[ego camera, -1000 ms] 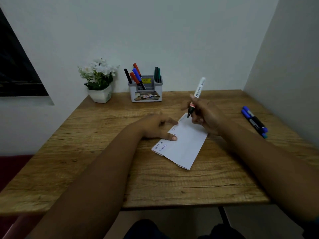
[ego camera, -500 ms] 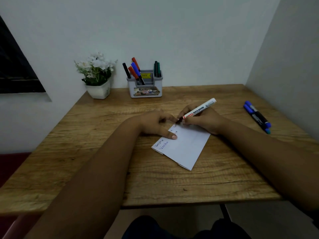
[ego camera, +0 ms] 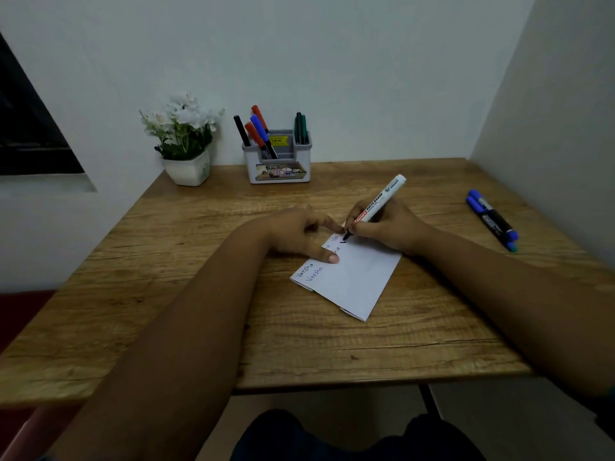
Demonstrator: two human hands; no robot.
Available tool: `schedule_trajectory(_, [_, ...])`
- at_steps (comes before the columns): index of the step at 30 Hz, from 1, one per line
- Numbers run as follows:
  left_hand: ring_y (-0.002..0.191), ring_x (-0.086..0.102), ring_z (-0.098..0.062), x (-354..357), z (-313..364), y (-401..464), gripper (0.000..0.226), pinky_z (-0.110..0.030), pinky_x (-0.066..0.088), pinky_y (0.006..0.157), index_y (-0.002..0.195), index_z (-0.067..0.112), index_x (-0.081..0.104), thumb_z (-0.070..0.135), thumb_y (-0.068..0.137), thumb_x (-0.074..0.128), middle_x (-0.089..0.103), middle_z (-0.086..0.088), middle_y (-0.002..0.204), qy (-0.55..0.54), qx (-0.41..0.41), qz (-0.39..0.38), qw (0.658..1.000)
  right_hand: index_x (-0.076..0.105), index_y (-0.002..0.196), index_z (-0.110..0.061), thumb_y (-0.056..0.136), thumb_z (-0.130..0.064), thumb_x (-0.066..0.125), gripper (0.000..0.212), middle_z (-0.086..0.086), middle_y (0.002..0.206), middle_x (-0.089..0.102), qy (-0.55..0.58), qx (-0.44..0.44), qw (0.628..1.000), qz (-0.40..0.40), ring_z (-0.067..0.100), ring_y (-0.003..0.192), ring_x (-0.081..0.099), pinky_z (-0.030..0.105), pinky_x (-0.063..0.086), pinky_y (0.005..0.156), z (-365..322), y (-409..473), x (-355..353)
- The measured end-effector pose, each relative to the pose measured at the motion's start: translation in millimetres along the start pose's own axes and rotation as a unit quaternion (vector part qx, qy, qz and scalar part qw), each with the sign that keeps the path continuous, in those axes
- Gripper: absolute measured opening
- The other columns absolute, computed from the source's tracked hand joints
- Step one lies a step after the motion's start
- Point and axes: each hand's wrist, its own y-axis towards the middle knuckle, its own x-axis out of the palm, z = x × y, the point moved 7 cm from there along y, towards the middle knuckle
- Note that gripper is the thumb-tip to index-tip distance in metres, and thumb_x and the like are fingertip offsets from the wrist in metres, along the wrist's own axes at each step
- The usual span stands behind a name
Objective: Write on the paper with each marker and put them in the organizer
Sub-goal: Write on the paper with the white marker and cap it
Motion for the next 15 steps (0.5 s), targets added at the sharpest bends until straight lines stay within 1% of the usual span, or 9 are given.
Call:
schedule_trajectory(3, [0.115,0.041,-0.018,-0.4,-0.2,-0.7,0.064,-0.042,0.040,0.100,0.122,0.057,0.049,0.067,0.063,0.073,0.038,0.005,0.120,0.000,0.002,0.002,1.000,0.075,0.084,-0.016,0.084,-0.016,0.071,0.003,-0.001,0.084,0.075,-0.011,-0.007,1.000,-0.003,0.011,0.081,0.070,0.025,0.058,0.072,-1.0,0.2,1.8])
schedule_trajectory(6, [0.120,0.042,-0.019,-0.1,0.4,-1.8,0.066,-0.044,0.040,0.101,0.123,0.058,0.049,0.067,0.062,0.073,0.038,0.006,0.122,-0.007,0.002,0.000,1.000,0.075,0.080,-0.021,0.081,-0.013,0.070,0.009,-0.004,0.085,0.075,-0.014,0.002,1.000,-0.003,0.009,0.082,0.070,0.020,0.057,0.069,0.1,-0.5,1.1])
schedule_trajectory(10, [0.119,0.042,-0.020,-0.6,0.9,-1.5,0.066,-0.048,0.039,0.103,0.125,0.059,0.049,0.067,0.063,0.073,0.040,0.005,0.121,0.002,0.003,0.000,1.000,0.075,0.078,-0.020,0.081,-0.013,0.069,0.010,-0.003,0.085,0.075,0.009,0.015,1.000,0.024,0.010,0.081,0.071,0.023,0.058,0.070,4.2,-0.9,-4.7])
schedule_trajectory(15, [0.115,0.042,-0.018,-0.7,0.5,-1.0,0.064,-0.044,0.040,0.100,0.122,0.061,0.048,0.069,0.063,0.072,0.039,0.006,0.119,0.003,0.007,0.002,1.000,0.075,0.079,-0.020,0.081,-0.013,0.070,0.009,-0.005,0.087,0.075,-0.004,0.008,1.000,0.010,0.007,0.081,0.070,0.017,0.055,0.066,1.8,-1.1,-1.6])
